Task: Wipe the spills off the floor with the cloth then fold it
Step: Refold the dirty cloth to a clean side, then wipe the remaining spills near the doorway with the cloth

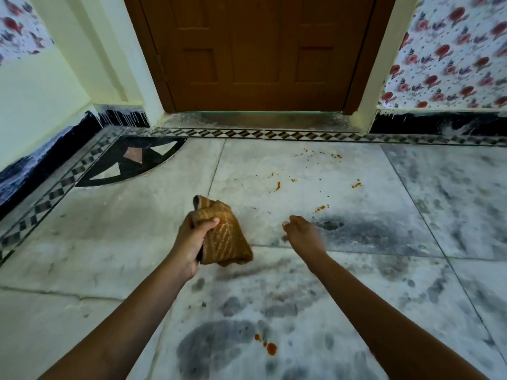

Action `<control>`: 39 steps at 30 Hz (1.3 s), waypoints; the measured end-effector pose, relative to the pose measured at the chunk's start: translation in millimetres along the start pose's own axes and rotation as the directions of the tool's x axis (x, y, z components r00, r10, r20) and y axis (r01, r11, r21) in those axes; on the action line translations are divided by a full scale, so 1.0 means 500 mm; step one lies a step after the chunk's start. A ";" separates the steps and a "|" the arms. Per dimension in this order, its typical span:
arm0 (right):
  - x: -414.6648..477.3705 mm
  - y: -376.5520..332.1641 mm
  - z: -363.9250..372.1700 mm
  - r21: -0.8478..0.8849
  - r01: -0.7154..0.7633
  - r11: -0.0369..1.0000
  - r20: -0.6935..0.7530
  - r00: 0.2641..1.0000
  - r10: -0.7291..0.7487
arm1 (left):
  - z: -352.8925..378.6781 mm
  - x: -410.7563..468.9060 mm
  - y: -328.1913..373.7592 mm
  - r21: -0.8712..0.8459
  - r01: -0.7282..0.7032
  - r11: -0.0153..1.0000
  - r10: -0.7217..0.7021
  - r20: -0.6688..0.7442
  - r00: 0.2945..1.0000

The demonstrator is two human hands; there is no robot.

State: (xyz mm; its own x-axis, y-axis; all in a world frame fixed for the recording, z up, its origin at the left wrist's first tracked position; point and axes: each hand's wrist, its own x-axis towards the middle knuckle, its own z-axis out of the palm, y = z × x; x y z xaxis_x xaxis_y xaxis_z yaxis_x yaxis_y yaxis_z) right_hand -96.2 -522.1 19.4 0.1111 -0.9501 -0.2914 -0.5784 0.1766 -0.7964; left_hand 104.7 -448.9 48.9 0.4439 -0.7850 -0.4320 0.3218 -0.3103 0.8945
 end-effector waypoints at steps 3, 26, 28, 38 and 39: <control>0.102 0.011 0.013 -0.271 0.139 0.953 0.024 0.990 -0.137 | 0.020 0.094 0.032 0.082 -0.119 0.989 0.123 -0.047 0.991; 0.419 0.092 0.142 -0.666 0.101 0.739 -0.225 0.917 -0.329 | 0.184 0.615 0.039 0.970 -0.201 -0.134 0.214 0.226 0.950; 0.421 0.090 0.143 -0.659 0.095 0.746 -0.242 0.913 -0.329 | 0.217 0.638 0.031 0.972 -0.155 -0.177 0.160 0.183 0.970; 0.420 0.087 0.141 -0.647 0.067 0.759 -0.261 0.916 -0.303 | 0.083 0.613 -0.014 0.913 -0.347 -0.215 0.344 0.403 0.848; 0.419 0.088 0.141 -0.646 0.069 0.760 -0.260 0.916 -0.304 | 0.091 0.644 0.004 0.955 -0.265 -0.135 0.348 0.296 0.889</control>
State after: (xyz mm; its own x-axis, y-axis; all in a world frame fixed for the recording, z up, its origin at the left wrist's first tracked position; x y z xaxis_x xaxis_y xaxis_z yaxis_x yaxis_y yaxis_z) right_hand -41.3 -695.2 -114.0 0.0674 -0.9913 0.1132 -0.9543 -0.0971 -0.2825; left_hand 210.1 -726.8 -83.0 0.2590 -0.9651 -0.0390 -0.9596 -0.2617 0.1032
